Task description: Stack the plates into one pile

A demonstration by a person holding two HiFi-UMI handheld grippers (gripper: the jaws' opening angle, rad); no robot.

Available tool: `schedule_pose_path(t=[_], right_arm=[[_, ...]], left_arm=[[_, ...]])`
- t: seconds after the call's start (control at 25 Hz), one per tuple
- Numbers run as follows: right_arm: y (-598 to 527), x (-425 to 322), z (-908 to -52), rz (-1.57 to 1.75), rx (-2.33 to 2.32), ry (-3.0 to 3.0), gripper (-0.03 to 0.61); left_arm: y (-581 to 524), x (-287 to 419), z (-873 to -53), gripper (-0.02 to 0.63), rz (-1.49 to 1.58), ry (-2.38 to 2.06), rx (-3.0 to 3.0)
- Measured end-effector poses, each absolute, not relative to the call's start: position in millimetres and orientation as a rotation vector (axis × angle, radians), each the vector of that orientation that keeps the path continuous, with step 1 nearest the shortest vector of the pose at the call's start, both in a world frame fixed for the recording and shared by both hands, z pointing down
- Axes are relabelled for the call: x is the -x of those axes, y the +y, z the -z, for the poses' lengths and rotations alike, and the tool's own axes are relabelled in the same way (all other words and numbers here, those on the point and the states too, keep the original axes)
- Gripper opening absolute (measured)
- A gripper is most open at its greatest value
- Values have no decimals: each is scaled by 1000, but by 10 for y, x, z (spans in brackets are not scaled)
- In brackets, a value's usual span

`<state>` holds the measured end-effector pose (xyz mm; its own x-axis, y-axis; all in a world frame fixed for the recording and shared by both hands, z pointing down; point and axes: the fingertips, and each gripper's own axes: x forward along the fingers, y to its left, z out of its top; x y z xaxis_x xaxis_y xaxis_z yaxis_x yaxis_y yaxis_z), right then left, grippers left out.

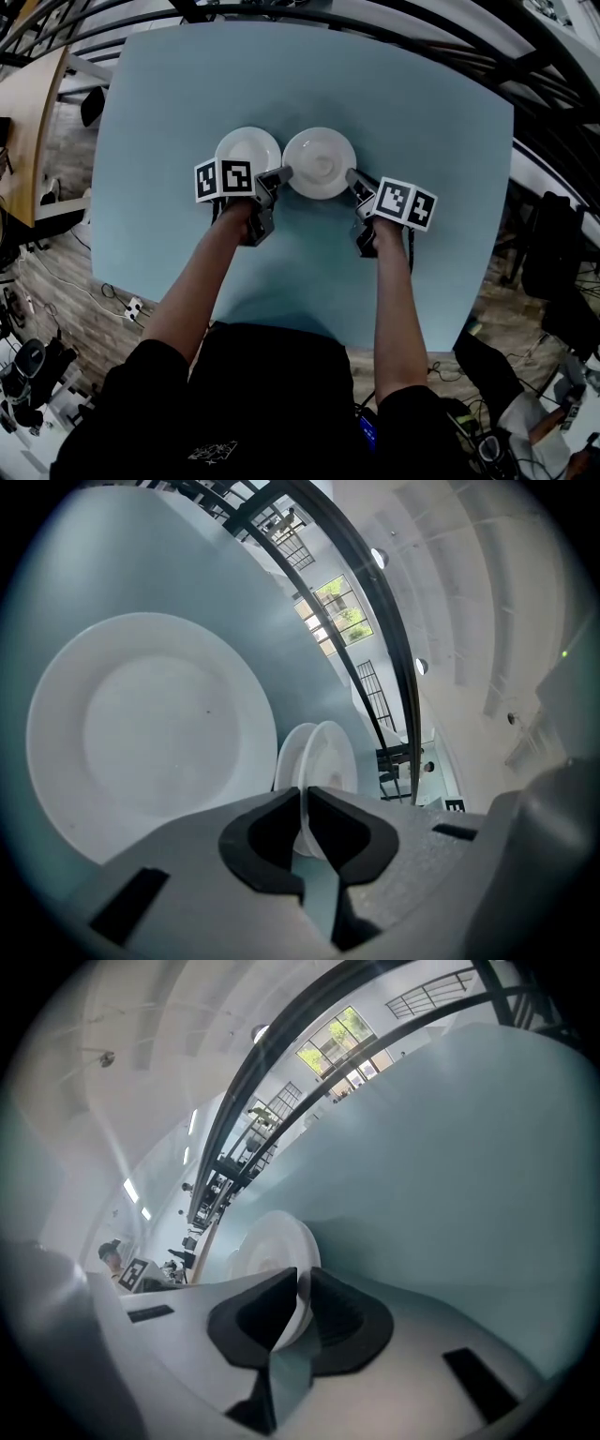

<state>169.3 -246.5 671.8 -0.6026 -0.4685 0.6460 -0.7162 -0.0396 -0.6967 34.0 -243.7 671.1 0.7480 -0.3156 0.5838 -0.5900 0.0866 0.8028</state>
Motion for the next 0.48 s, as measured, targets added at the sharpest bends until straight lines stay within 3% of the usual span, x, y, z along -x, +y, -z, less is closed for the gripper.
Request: schedule_pose_path(t=[0.48], right_arm=[[-2468,-1700,-6744,-1675,-1289,-2013,32]], left_arm=[[-2409,-341,-6744,29,-276,-781,-1502]])
